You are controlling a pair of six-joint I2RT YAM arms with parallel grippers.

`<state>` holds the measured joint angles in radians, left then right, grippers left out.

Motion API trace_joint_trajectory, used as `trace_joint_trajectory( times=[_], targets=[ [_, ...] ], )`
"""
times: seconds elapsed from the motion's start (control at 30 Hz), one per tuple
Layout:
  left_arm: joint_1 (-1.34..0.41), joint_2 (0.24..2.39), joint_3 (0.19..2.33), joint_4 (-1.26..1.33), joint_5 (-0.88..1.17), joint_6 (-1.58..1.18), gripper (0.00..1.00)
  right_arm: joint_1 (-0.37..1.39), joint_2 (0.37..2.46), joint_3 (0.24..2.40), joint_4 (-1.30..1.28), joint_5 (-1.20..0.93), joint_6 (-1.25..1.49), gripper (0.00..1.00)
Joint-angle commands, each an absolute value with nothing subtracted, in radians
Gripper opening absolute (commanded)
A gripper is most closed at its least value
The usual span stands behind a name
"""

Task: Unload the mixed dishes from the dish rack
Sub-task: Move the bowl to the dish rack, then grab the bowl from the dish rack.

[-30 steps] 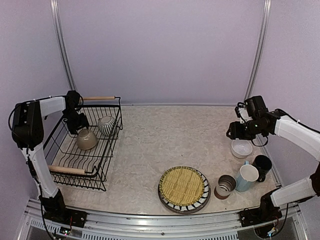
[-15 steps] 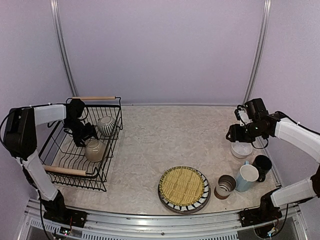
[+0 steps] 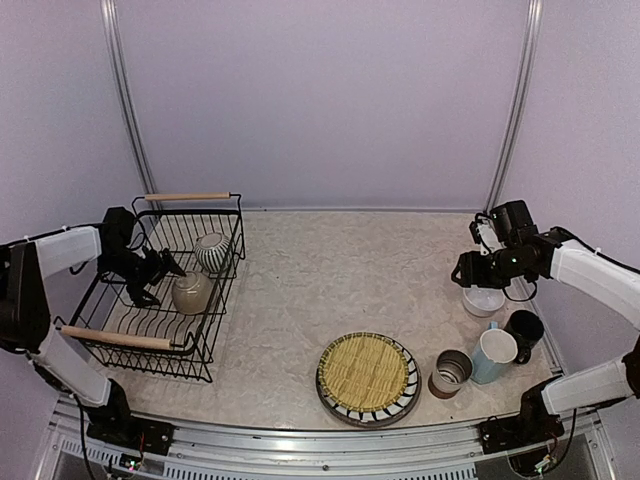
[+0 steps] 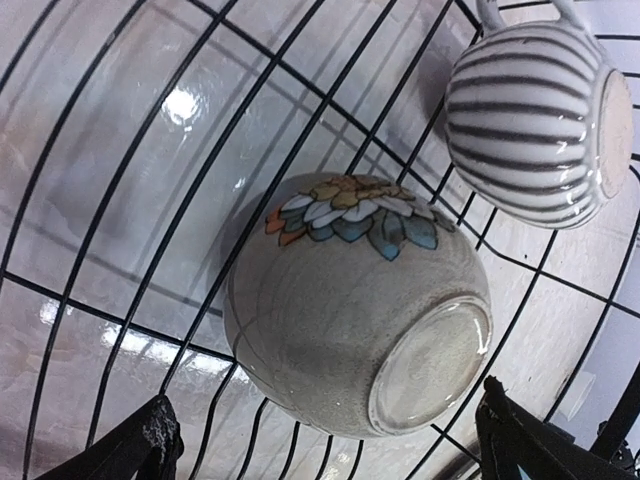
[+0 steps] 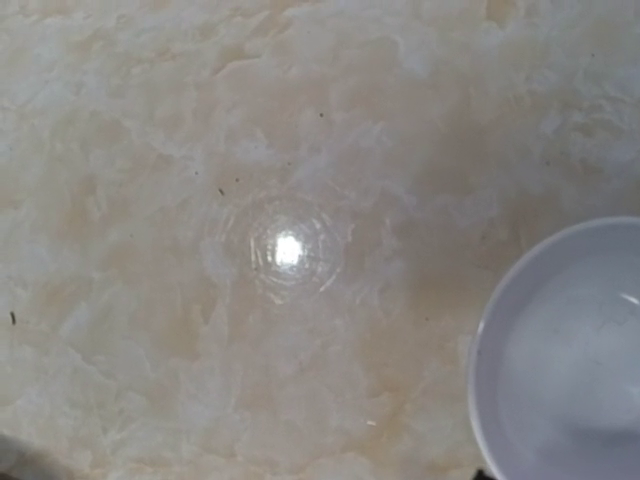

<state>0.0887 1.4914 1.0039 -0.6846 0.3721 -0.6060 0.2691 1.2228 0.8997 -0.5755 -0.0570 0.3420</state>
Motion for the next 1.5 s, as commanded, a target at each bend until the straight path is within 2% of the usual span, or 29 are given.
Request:
trace_joint_trajectory(
  times=[0.0,0.27,0.7,1.27,1.37,1.47],
  targets=[
    [0.101,1.52,0.95,-0.605,0.436,-0.634,0.99,0.265,1.204,0.888,-0.561,-0.063,0.352,0.61],
    [0.14,1.603,0.92,-0.419,0.539,-0.69,0.99,0.264,1.198,0.88,-0.562,-0.061,0.358,0.61],
    [0.138,1.723,0.908,-0.313,0.548,-0.745,0.99,0.267,1.189,0.874,-0.563,-0.06,0.364,0.62],
    [0.142,1.811,0.804,0.055,0.612,-0.806,0.99,0.267,1.192,0.877,-0.567,-0.063,0.372,0.62],
    [0.141,1.819,0.791,0.093,0.622,-0.815,0.94,0.266,1.193,0.879,-0.568,-0.064,0.375,0.62],
    [0.142,1.806,0.773,0.128,0.647,-0.828,0.83,0.268,1.195,0.879,-0.57,-0.063,0.375,0.62]
  ],
)
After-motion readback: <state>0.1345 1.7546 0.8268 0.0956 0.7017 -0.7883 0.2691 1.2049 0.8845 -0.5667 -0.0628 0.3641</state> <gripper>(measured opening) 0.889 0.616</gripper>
